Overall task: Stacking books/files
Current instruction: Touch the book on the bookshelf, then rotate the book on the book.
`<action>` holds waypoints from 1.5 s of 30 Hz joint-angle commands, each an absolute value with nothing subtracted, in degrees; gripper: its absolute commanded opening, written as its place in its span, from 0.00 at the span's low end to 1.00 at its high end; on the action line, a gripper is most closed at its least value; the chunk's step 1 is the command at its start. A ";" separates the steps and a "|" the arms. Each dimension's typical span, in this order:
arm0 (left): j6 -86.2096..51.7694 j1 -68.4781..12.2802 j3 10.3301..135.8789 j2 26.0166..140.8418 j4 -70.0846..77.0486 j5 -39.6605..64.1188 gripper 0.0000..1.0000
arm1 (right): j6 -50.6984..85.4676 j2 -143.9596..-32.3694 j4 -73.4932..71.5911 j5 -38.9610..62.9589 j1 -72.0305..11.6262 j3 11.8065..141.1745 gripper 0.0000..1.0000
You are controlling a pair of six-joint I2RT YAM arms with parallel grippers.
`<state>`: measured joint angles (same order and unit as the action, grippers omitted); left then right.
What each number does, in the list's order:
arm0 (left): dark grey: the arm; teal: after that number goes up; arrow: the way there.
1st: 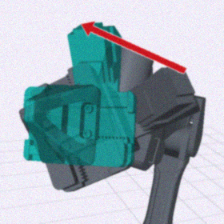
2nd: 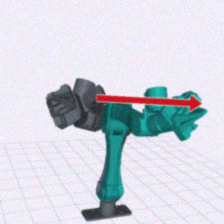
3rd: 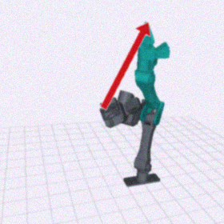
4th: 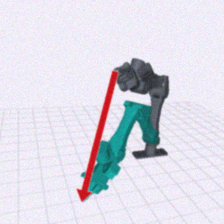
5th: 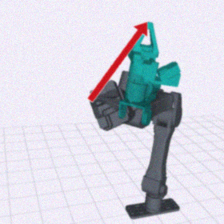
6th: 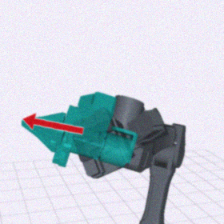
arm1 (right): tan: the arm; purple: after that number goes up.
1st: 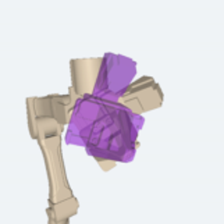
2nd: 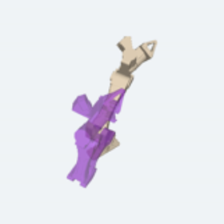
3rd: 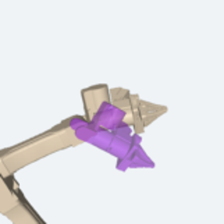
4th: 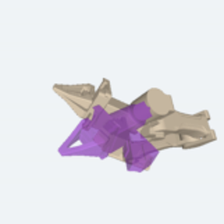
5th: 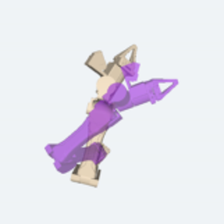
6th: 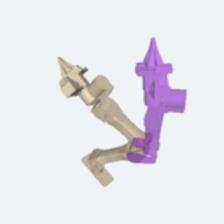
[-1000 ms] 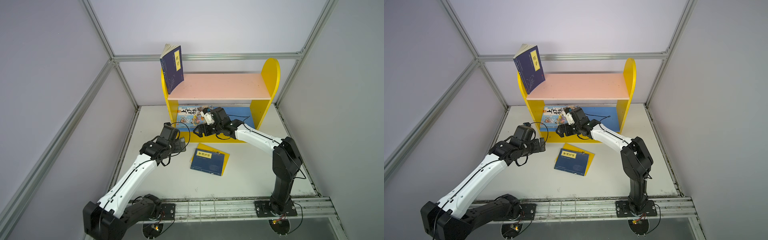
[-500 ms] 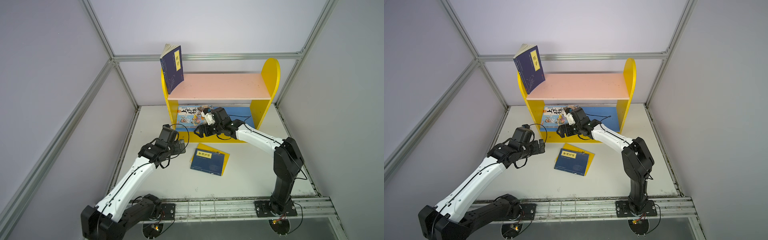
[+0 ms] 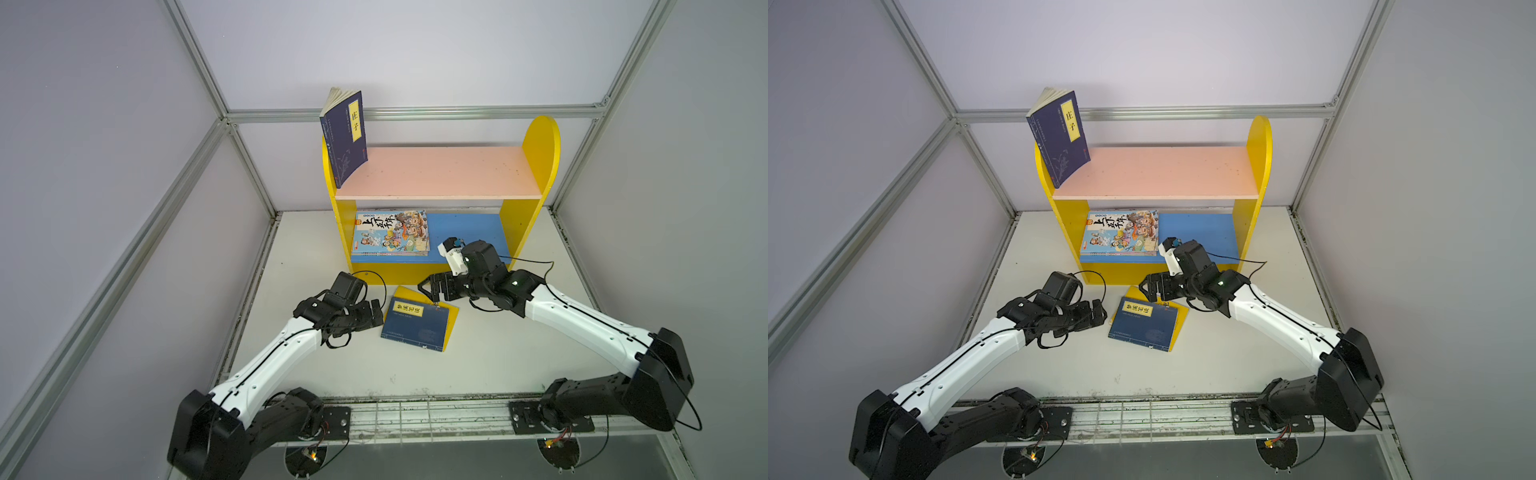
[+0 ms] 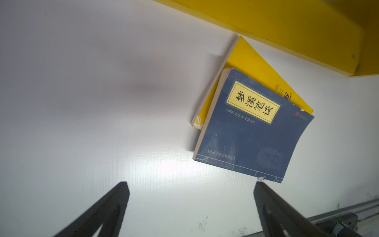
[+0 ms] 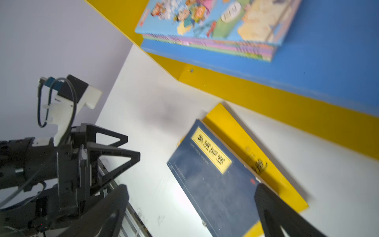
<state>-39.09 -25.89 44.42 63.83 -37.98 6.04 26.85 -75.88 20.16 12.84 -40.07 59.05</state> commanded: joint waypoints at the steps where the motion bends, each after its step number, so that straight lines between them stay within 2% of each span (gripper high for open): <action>1: -44.53 -26.85 40.87 64.49 -29.06 14.35 1.00 | 28.53 -71.99 28.40 9.13 -40.03 54.25 1.00; 5: -49.24 -26.85 36.00 65.15 -21.99 19.53 1.00 | 31.21 -71.29 27.88 10.13 -40.07 48.14 1.00; 9: -52.08 -27.04 32.44 62.63 -21.55 19.61 1.00 | 33.66 -75.42 23.57 12.48 -39.99 44.92 1.00; 15: -57.06 -27.57 26.02 60.76 -14.81 24.77 0.99 | 33.13 -84.32 19.79 17.25 -39.94 47.37 1.00; 23: -61.22 -30.68 23.26 64.15 -8.90 23.29 1.00 | 34.53 -87.82 15.24 20.55 -39.99 49.56 0.97; 31: -62.12 -30.67 23.88 67.13 -6.23 22.63 0.99 | 40.62 -85.26 14.10 20.19 -42.95 49.31 0.96; 37: -64.26 -30.72 23.07 65.55 -5.35 20.69 0.99 | 30.21 -84.42 28.33 8.45 -41.54 58.13 0.99; 40: -64.98 -30.67 22.66 64.02 -6.06 19.88 0.99 | 22.20 -86.19 30.16 8.65 -39.70 62.14 0.99; 45: -65.23 -30.68 23.05 65.41 -6.05 21.59 0.99 | 12.91 -92.75 30.92 14.92 -38.48 67.92 0.99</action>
